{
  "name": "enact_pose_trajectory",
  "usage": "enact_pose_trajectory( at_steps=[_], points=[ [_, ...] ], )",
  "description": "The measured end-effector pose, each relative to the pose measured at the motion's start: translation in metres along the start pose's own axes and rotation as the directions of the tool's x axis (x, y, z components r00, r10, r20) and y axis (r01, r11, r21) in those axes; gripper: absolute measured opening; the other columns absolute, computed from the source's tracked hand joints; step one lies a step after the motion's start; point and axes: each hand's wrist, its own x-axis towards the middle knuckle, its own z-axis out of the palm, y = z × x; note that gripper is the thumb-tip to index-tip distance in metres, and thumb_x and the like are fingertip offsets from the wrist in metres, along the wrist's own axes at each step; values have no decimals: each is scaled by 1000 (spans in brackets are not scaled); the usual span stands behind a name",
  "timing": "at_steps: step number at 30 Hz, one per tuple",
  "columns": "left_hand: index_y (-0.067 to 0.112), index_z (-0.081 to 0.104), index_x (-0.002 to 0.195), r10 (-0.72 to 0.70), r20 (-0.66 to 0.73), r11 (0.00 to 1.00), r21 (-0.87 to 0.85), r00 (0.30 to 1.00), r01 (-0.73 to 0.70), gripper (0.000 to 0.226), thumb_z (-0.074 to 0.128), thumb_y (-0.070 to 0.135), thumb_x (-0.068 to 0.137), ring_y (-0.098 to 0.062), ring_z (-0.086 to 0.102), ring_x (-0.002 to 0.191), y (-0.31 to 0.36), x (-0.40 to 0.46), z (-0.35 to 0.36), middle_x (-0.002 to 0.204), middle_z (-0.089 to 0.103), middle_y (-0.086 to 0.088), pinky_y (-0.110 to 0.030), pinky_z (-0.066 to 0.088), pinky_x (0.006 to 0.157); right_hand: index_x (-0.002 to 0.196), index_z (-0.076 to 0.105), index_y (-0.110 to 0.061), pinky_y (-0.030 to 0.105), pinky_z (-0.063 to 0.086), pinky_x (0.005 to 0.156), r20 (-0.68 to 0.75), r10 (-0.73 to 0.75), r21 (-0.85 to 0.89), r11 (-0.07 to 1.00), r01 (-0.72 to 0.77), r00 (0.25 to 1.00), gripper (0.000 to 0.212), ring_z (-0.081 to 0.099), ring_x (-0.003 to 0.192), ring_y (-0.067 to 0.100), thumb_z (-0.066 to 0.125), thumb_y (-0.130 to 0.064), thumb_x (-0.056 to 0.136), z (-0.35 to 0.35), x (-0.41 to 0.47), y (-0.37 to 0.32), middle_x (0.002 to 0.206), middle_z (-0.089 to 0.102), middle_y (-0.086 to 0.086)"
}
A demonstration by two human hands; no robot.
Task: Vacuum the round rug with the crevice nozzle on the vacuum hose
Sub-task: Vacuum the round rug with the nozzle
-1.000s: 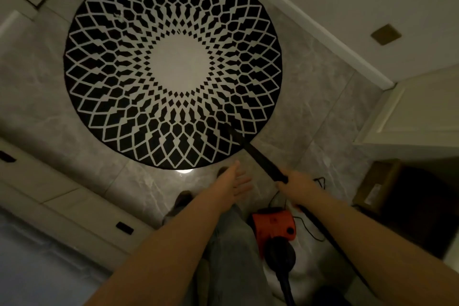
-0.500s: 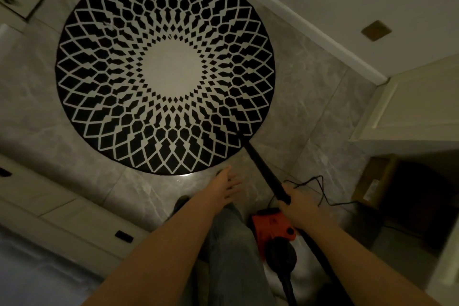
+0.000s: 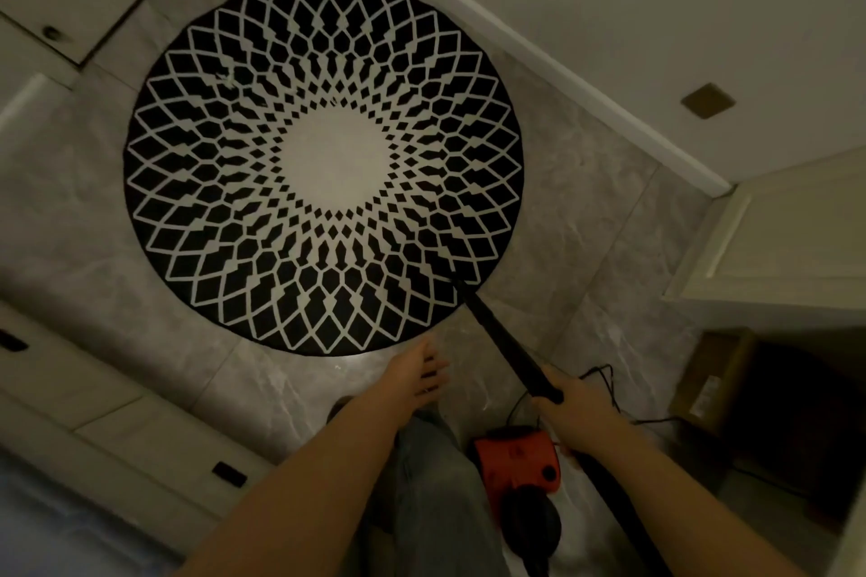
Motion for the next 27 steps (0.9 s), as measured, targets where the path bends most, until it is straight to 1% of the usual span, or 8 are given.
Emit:
enact_pose_trajectory(
  at_steps=[3,4,6,8,10,15,21,27],
  points=[
    [17,55,84,-41,44,998,-52,998,43,31,39,39,100,-14,51,73,8,-4,1,87,55,-2,-25,41,64,143,43,-26,27,54,62,19,15,-8,1000,-14,1000,48,60,63,14,51,-27,95,-11,-3,0,78,61,-2],
    [17,56,87,-48,38,997,-58,998,50,30,39,38,100,-16,52,75,11,-6,1,89,57,-3,-27,42,65,142,44,-25,22,49,55,29,16,-9,1000,-16,999,46,56,58,10,50,-27,96,-14,-6,0,72,55,-6],
    [14,59,109,-31,-9,998,-47,999,31,31,43,38,99,-23,60,96,14,-7,1,111,63,-9,-35,49,80,143,41,-26,15,38,47,36,23,-22,1000,-22,999,47,50,55,6,49,-28,97,-18,-11,0,68,49,-9],
    [12,54,127,-17,-47,999,-31,999,16,41,44,39,99,-27,58,113,15,-11,2,126,60,-11,-40,47,96,145,39,-27,13,36,46,26,27,-31,999,-27,999,49,49,55,3,49,-29,97,-18,-16,1,68,48,-11],
    [10,50,135,-15,-49,1000,-17,999,15,46,43,39,99,-28,55,120,17,-13,4,132,58,-11,-42,43,103,144,42,-25,14,36,47,10,30,-10,999,-30,999,47,48,56,3,50,-26,97,-16,-18,6,68,48,-12],
    [10,48,138,-10,-50,1000,17,999,11,49,41,39,100,-28,55,121,17,-15,8,133,58,-11,-42,43,103,134,52,-18,18,39,51,5,41,33,999,-41,999,38,51,58,6,51,-19,97,-13,-19,18,67,52,-6],
    [10,47,138,-13,-45,1000,2,999,13,48,42,39,99,-28,54,121,13,-24,13,134,57,-12,-42,43,104,139,47,-20,18,42,46,13,95,83,992,-96,995,42,52,55,8,50,-25,97,-17,-16,26,67,51,-7],
    [10,49,136,5,-41,1000,-26,999,-6,47,43,38,99,-22,60,97,16,-31,22,114,62,-8,-33,50,77,138,49,-14,24,46,49,30,130,115,985,-133,991,42,53,53,14,51,-26,97,-31,-5,26,61,54,2]
  ],
)
